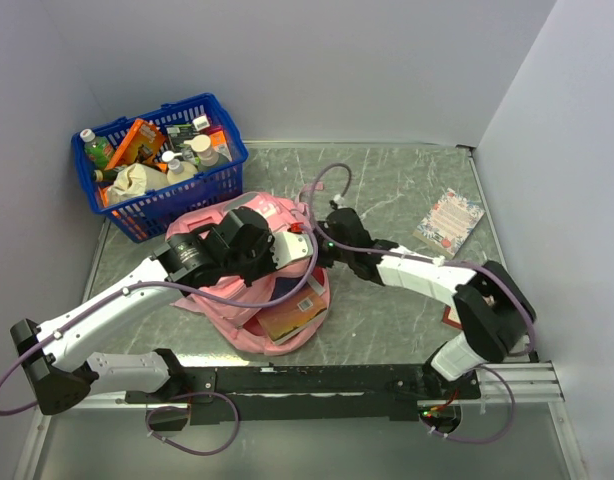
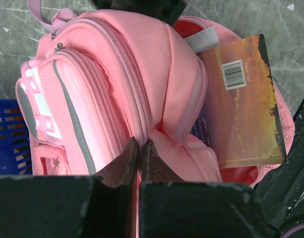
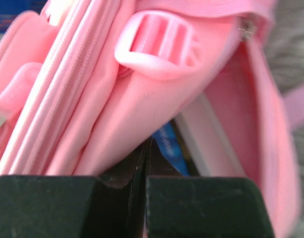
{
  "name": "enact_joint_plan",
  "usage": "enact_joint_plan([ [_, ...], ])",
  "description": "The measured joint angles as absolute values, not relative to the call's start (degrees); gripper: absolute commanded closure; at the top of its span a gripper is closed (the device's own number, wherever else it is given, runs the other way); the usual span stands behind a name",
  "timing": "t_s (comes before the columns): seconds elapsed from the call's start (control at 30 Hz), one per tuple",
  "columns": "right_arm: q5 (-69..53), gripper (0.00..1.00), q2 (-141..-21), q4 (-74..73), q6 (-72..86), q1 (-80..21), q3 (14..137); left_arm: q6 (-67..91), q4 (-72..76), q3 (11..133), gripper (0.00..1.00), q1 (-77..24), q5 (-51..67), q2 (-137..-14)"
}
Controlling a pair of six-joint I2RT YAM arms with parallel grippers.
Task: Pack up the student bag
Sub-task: Place the book in the student bag.
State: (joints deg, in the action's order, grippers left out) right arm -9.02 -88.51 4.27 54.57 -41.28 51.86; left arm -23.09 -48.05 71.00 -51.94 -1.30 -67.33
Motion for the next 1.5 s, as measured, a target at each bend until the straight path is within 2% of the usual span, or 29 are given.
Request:
enact_joint_plan([
  [0.2, -4.6, 1.0, -71.1, -2.0, 51.9, -37.5, 42.1, -23.1, -47.9, 70.8, 0.99, -52.0, -1.3, -67.3],
  [0.37, -1.3, 1.0, -52.5, -10.9, 48.0, -40.2, 35.0, -23.2, -47.6, 70.6, 0.99, -52.0, -1.3, -67.2],
  [0.5, -3.6, 1.0, -45.5, -16.1, 45.3, -42.3, 30.9, -23.1, -47.6, 70.6, 0.99, -52.0, -1.3, -67.2],
  [0.7, -9.2, 1.0, -43.0, -20.2, 40.9, -45.1, 28.9, -23.0, -47.6, 70.6, 0.99, -52.0, -1.2, -67.2],
  [0.83, -11.2, 1.0, -44.6, -19.5, 39.2, -45.8, 27.7, -23.0, -47.6, 70.6, 0.99, -52.1, -1.0, -67.5],
  [1.5, -13.3, 1.0, -74.5, 6.0, 37.8, -47.8, 30.1, -24.2, -49.4, 72.4, 0.99, -52.0, 0.7, -69.4],
])
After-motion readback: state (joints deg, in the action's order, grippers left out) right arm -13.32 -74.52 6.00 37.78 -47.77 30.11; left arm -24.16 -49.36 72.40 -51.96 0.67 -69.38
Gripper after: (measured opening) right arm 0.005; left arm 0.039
